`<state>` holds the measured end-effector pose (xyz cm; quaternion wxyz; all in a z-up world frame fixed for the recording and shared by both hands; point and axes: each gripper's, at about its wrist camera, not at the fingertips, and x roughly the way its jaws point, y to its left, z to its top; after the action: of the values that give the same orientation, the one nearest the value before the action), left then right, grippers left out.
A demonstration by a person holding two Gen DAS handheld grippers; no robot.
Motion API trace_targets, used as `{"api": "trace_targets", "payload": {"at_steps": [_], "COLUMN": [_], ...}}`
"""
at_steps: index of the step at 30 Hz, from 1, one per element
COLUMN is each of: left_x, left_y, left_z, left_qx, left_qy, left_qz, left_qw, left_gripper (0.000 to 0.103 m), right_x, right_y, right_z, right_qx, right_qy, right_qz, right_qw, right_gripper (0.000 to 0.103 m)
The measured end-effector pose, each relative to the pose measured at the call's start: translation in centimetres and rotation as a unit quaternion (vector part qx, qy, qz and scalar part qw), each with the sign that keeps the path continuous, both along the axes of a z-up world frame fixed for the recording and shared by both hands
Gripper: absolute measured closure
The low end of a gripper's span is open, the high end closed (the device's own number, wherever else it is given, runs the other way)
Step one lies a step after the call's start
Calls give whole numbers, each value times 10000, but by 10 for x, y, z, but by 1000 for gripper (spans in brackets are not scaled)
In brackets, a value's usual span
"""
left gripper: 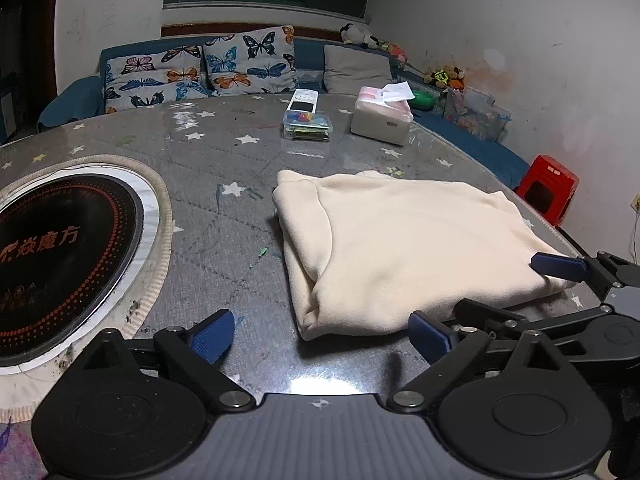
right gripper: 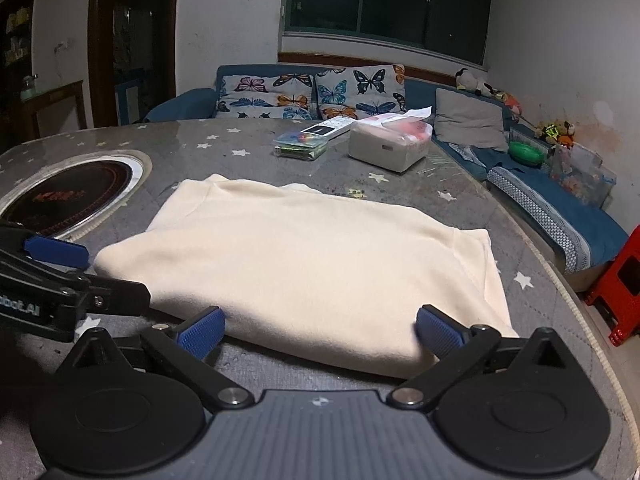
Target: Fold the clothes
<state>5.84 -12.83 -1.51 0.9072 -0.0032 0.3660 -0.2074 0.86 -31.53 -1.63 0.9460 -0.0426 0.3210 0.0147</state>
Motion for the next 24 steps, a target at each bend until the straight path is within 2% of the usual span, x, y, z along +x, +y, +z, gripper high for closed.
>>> {"api": "trace_targets", "payload": {"at_steps": [6, 12, 16, 24], "left_x": [-1, 1, 3, 5], "left_y": [3, 7, 8, 9], "left_z": [2, 4, 7, 11], "left_qx": [-28, -80, -87, -55], "left_qy": [-47, -78, -88, -119], "left_qz": [32, 119, 144, 203], "left_qw": [10000, 9999, 9998, 9997], "left_gripper": [2, 2, 1, 0], "right_x": [1, 4, 17, 51], "right_y": [-5, -19, -27, -49], "right_z": [-1, 17, 27, 15], "right_qx": [237, 549, 451, 626], "right_qy": [27, -5, -109, 217], "right_qz": [-36, 77, -12, -185], "right_qw": [9997, 9985, 9989, 9976], "right_gripper": [0, 0, 0, 0]}}
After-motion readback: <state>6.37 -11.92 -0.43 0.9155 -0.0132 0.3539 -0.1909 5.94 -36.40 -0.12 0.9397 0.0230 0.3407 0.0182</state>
